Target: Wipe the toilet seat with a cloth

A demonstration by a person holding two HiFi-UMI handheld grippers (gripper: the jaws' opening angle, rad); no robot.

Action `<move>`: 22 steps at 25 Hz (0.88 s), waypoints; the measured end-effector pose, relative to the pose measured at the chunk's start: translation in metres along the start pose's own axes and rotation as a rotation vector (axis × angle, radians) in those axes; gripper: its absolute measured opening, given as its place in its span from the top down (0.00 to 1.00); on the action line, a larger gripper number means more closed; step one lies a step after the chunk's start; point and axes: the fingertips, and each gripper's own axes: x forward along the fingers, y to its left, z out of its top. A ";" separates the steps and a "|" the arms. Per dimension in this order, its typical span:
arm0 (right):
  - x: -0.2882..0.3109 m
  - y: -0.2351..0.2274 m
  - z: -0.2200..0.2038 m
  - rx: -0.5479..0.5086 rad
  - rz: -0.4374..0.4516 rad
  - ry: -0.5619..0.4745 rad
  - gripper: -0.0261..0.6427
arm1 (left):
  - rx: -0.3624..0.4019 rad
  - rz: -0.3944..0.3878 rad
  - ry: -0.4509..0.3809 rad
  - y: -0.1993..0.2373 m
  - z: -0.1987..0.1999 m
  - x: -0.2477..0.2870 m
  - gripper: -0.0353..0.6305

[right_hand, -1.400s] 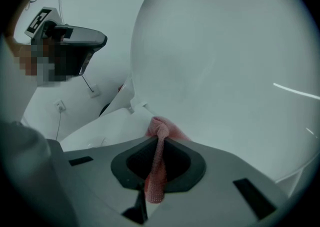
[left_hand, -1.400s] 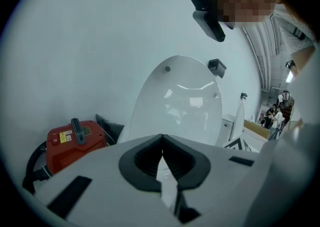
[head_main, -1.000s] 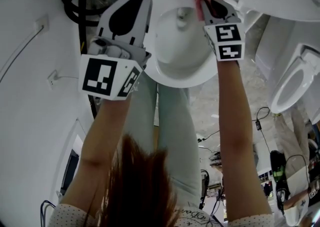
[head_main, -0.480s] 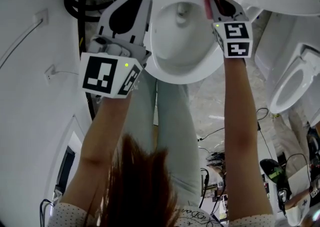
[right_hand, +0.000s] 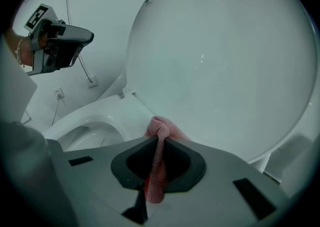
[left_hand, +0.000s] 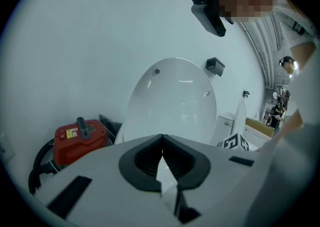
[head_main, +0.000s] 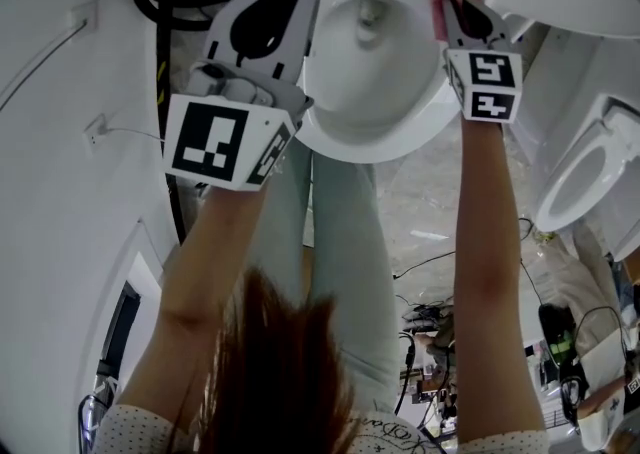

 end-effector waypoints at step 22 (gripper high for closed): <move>-0.018 -0.016 -0.020 0.005 -0.007 -0.018 0.91 | 0.017 -0.035 0.019 -0.020 -0.009 0.007 0.94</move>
